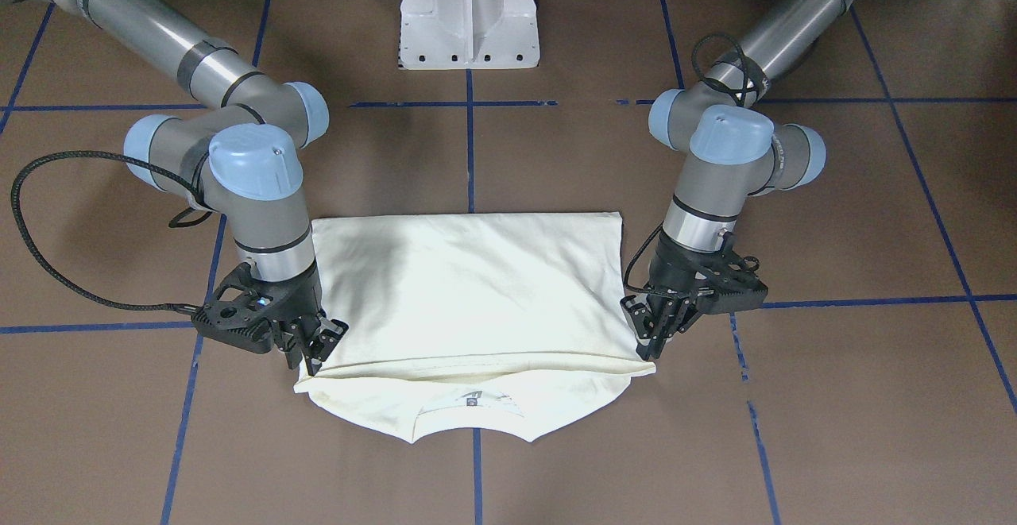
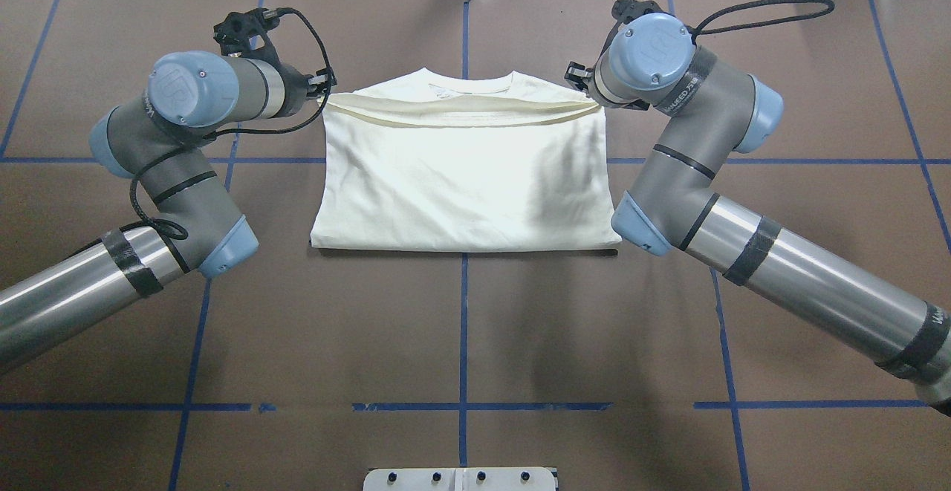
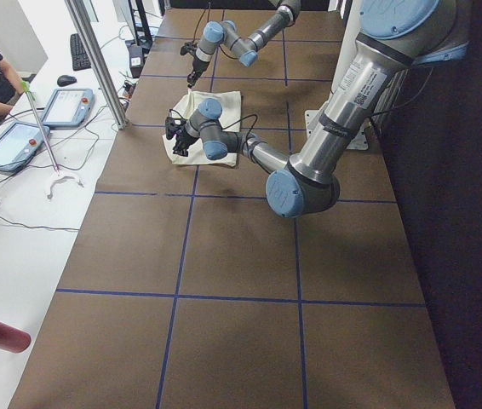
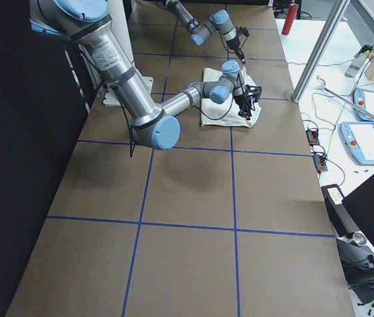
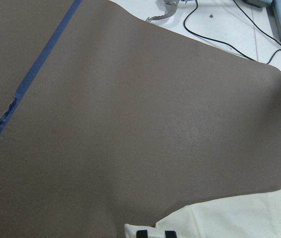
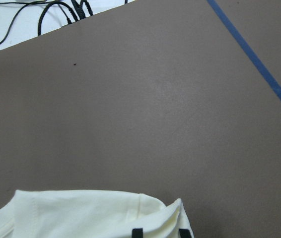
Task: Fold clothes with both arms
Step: 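Release the hem and move the right gripper down to the folded bottom corner, then drag the folded shirt with the right gripper, rotating it on the table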
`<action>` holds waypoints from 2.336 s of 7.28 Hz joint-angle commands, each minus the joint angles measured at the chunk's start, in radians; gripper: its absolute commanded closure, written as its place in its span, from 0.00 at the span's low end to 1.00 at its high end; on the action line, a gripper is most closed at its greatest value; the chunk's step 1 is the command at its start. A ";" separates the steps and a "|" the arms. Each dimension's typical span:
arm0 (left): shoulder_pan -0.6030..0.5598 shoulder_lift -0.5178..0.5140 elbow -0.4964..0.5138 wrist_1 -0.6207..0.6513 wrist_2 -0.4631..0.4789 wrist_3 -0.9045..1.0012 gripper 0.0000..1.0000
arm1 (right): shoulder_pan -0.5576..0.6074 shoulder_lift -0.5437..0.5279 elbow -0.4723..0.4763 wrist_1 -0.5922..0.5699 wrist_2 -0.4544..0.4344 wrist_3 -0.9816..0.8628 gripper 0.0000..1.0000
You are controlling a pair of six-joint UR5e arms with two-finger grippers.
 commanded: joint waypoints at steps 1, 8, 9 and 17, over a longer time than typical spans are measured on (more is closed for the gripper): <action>0.000 0.006 0.000 -0.048 -0.002 0.012 0.76 | -0.035 -0.160 0.190 0.000 0.039 0.044 0.44; 0.000 0.012 -0.026 -0.048 -0.001 0.052 0.76 | -0.249 -0.357 0.406 0.003 -0.093 0.305 0.33; 0.003 0.010 -0.026 -0.048 -0.001 0.050 0.76 | -0.261 -0.362 0.401 0.004 -0.100 0.305 0.33; 0.005 0.013 -0.020 -0.048 -0.001 0.050 0.76 | -0.303 -0.378 0.400 0.006 -0.100 0.303 1.00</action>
